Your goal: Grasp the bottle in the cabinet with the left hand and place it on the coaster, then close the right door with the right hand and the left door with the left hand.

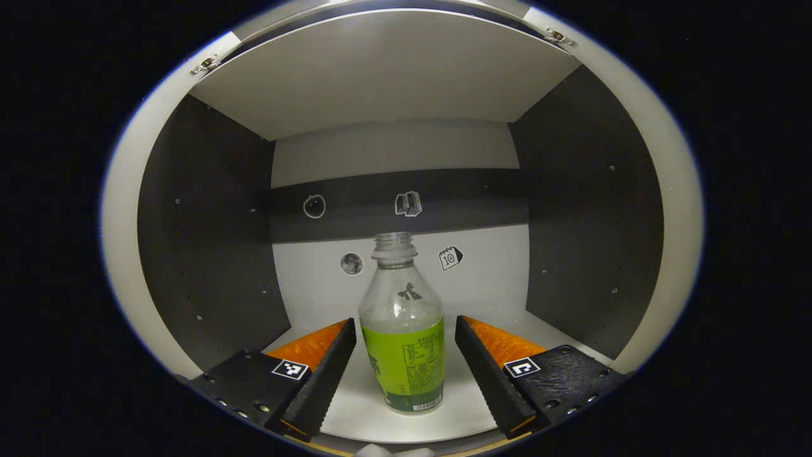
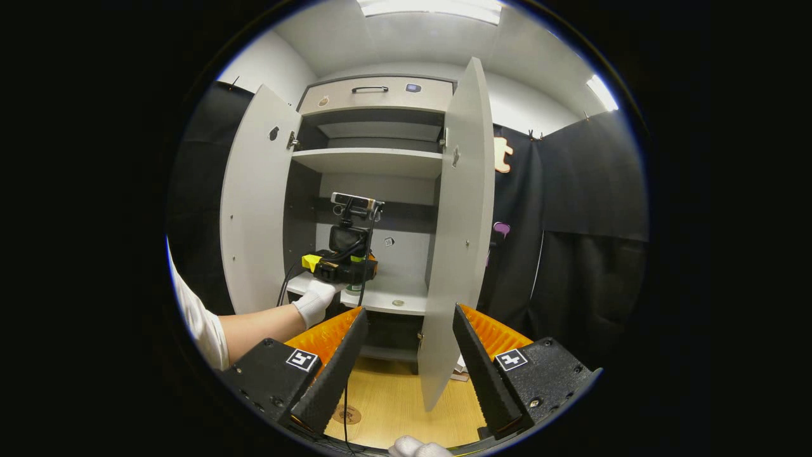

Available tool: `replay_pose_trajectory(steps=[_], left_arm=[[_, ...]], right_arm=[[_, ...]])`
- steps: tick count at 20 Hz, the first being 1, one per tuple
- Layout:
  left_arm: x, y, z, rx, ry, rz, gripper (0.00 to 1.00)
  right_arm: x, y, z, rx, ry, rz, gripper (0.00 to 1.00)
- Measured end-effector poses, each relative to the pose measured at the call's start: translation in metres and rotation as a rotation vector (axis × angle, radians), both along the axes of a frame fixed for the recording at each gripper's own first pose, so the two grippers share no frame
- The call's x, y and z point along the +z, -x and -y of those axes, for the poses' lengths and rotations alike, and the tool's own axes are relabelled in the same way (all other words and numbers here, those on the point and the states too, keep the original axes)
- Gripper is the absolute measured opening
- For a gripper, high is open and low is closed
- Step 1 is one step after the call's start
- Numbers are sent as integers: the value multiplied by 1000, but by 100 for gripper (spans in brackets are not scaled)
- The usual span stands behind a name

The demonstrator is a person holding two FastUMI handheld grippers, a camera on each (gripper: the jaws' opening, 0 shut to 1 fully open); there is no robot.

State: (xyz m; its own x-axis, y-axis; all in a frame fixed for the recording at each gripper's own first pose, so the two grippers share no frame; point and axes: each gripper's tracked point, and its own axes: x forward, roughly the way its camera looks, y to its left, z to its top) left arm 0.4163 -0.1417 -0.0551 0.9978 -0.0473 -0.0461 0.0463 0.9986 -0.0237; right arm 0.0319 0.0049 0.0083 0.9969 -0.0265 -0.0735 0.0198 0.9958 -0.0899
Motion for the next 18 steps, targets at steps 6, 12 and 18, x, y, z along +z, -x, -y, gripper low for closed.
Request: replay_pose_trajectory(steps=[6, 12, 18], left_arm=[[-6, -9, -8, 23, 12, -33, 75], [25, 26, -14, -28, 25, 62, 73], [14, 110, -20, -88, 29, 77, 73]], right_arm=[[-2, -2, 6, -13, -3, -10, 84], [5, 0, 14, -23, -6, 16, 84], [-4, 4, 21, -27, -23, 10, 84]])
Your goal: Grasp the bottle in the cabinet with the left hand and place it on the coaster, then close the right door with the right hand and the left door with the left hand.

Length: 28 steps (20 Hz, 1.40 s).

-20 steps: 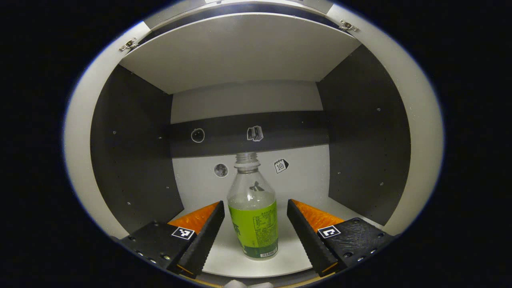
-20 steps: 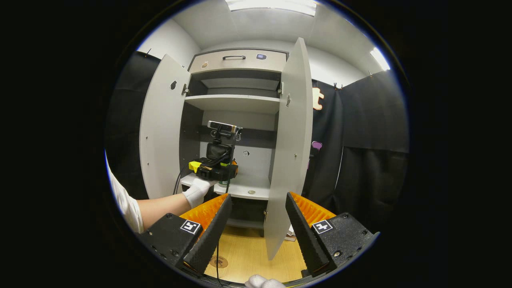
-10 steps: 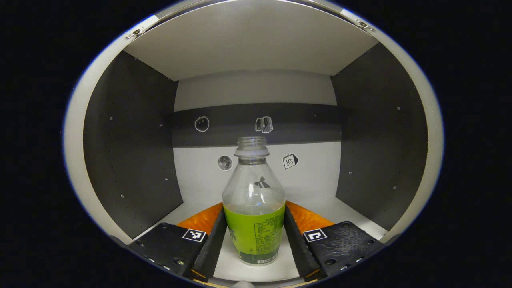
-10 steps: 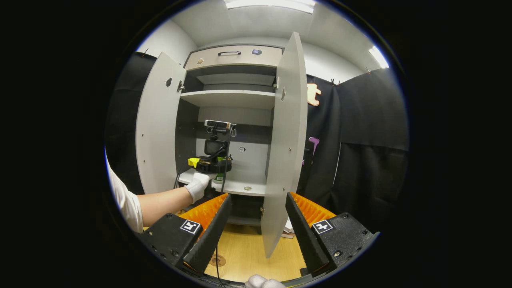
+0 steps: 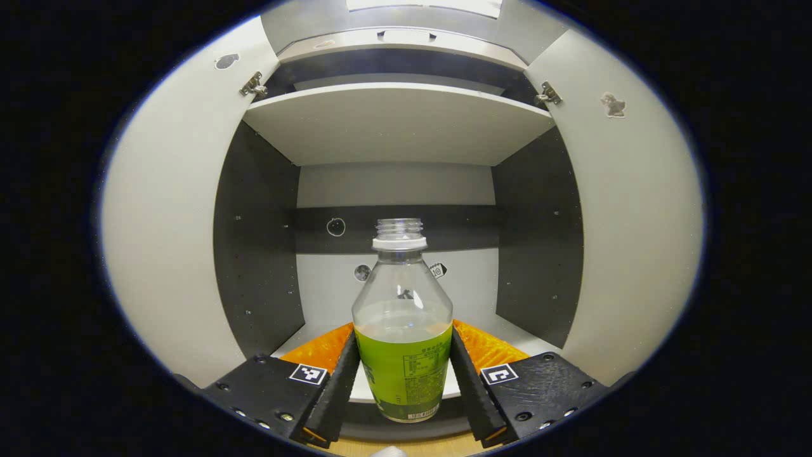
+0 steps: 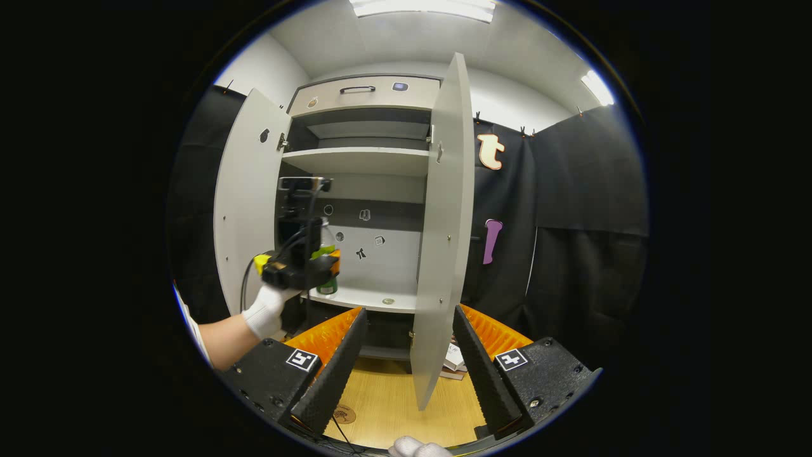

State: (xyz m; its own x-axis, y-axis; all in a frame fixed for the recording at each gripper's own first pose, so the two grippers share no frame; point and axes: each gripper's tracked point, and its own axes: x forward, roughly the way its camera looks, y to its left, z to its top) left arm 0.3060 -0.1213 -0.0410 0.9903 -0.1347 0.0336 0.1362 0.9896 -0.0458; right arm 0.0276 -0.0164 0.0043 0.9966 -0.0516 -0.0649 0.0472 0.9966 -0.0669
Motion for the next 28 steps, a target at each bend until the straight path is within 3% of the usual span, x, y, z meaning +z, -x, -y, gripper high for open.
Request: replay_pose_trajectory(steps=[4, 6, 7, 13, 18, 21, 23, 24, 28], left_arm=[[-33, 56, -4, -9, -43, 12, 73], [-58, 79, 0, -32, -24, -7, 76], [-72, 90, 6, -53, -11, -19, 73], [-158, 135, 32, -127, -68, -79, 73], [-205, 172, 63, -199, -24, -58, 73], [-232, 186, 77, -226, 23, -71, 70], [-253, 191, 81, -233, 25, -102, 77], [-263, 191, 80, -231, 27, -113, 73], [-300, 188, 75, -220, 33, -173, 73]], right_arm=[[-10, 7, 0, 8, -7, -27, 84], [-12, 11, 2, 6, -8, -30, 84], [-13, 13, 3, 7, -10, -32, 84], [-37, 25, 17, -12, 0, -90, 84], [-60, 37, 30, -35, 0, -157, 84], [-64, 42, 34, -46, -4, -163, 84], [-70, 43, 34, -42, 9, -176, 84], [-71, 43, 33, -36, 15, -182, 84], [-78, 43, 28, -19, 24, -201, 84]])
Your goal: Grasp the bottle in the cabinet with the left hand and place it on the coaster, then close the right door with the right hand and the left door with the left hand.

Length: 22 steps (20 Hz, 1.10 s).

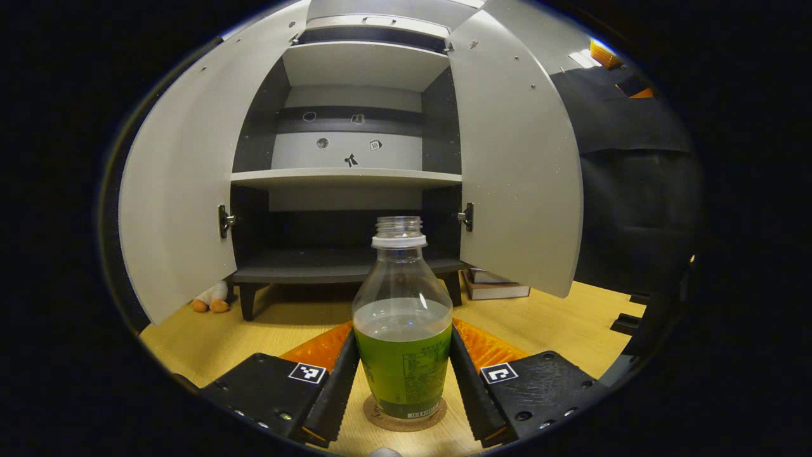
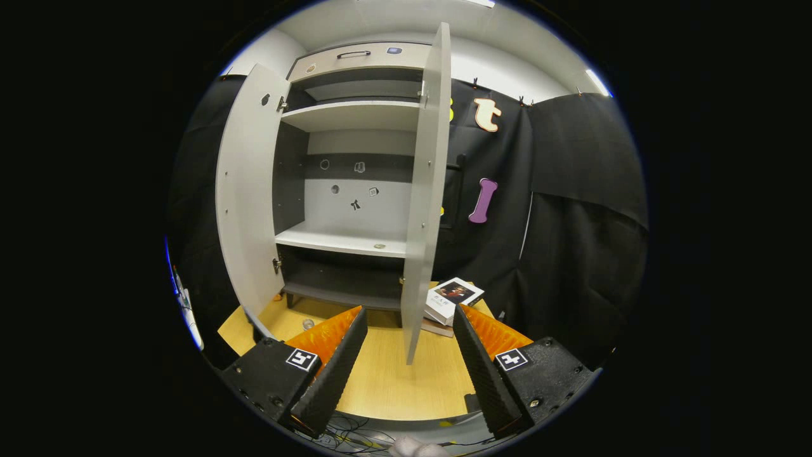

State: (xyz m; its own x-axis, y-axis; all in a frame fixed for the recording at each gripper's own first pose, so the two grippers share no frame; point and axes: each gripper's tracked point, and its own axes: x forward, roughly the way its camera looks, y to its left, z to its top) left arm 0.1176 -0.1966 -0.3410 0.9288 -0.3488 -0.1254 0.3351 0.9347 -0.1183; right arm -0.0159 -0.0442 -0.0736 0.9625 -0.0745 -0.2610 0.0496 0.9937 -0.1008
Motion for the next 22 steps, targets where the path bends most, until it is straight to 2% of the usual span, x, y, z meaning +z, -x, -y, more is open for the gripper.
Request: replay_pose_trajectory(steps=[1, 2, 3, 7, 8, 10, 11, 17, 22], left_arm=[[-8, -1, -3, 10, 3, -13, 77], [-17, -1, -5, 16, 3, -33, 77], [-15, 1, -6, 13, 17, -18, 73], [-20, 6, 4, -27, -16, 6, 75], [-25, 8, 4, -28, -26, -10, 78], [-43, 14, -1, -14, -81, -92, 94], [-42, 14, -6, 7, -95, -92, 98], [1, 5, -11, 19, -74, -11, 96], [62, 0, -9, 9, -53, 72, 96]], right_arm=[[-1, 1, -1, 4, 6, -1, 84], [-2, 2, -2, 4, 10, -4, 84], [-3, 3, -3, 7, 10, -8, 84], [-8, 8, -3, 4, 13, -23, 84], [-9, 9, -3, 4, 9, -26, 84], [-10, 10, -5, 9, 3, -32, 84], [-9, 11, -6, 11, 1, -29, 84], [-7, 20, -2, 0, -1, -20, 84], [0, 27, 0, -19, -26, 0, 84]])
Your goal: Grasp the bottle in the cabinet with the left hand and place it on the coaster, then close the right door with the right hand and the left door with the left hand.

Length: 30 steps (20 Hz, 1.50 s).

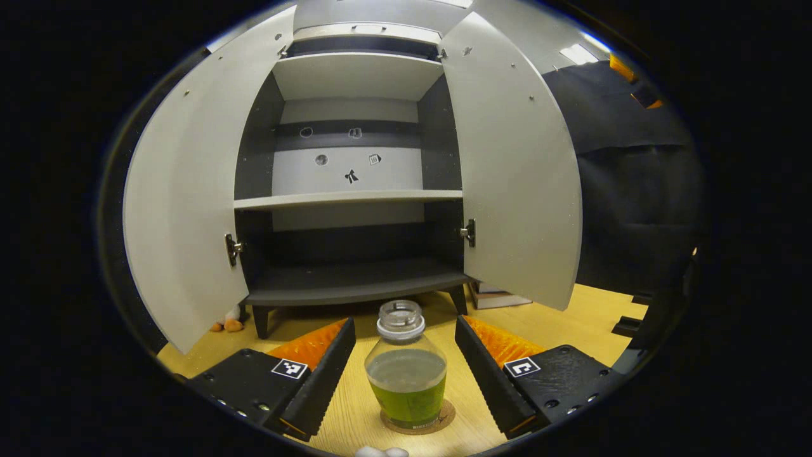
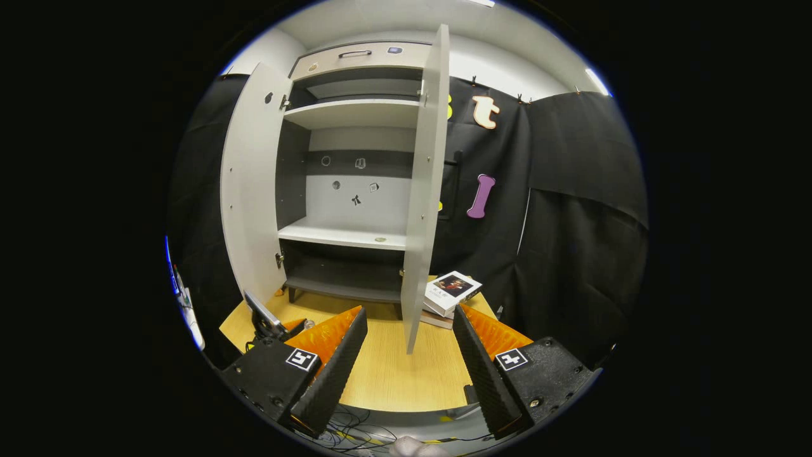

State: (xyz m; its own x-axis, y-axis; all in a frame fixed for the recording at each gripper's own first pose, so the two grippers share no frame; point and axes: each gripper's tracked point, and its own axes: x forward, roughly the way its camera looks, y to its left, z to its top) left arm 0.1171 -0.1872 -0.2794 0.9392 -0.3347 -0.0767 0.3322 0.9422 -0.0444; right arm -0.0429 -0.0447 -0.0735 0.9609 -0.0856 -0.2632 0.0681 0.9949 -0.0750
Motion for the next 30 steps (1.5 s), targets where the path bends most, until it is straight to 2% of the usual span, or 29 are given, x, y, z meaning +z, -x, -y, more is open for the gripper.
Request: replay_pose_trajectory(steps=[2, 7, 12, 16, 19, 23, 26, 30], left_arm=[[28, 0, -2, 1, 5, 29, 96], [118, 10, -8, -15, 93, 68, 96], [206, 17, -52, 53, 109, 97, 96], [255, 35, -106, 139, 87, 134, 96], [272, 60, -153, 210, 56, 143, 96], [264, 104, -212, 318, 8, 109, 96], [245, 139, -237, 392, -32, 56, 96], [236, 157, -238, 440, -1, 16, 96]], right_arm=[[6, 1, -1, 0, -3, 19, 84], [31, 3, -7, 1, -32, 99, 84], [56, 3, -15, 18, -40, 183, 84], [76, -3, -13, 31, -50, 253, 84], [85, -13, -4, 30, -68, 290, 84], [87, -33, 16, 11, -74, 298, 84], [85, -55, 33, -7, -83, 281, 84], [96, -87, 67, -33, -53, 282, 84]])
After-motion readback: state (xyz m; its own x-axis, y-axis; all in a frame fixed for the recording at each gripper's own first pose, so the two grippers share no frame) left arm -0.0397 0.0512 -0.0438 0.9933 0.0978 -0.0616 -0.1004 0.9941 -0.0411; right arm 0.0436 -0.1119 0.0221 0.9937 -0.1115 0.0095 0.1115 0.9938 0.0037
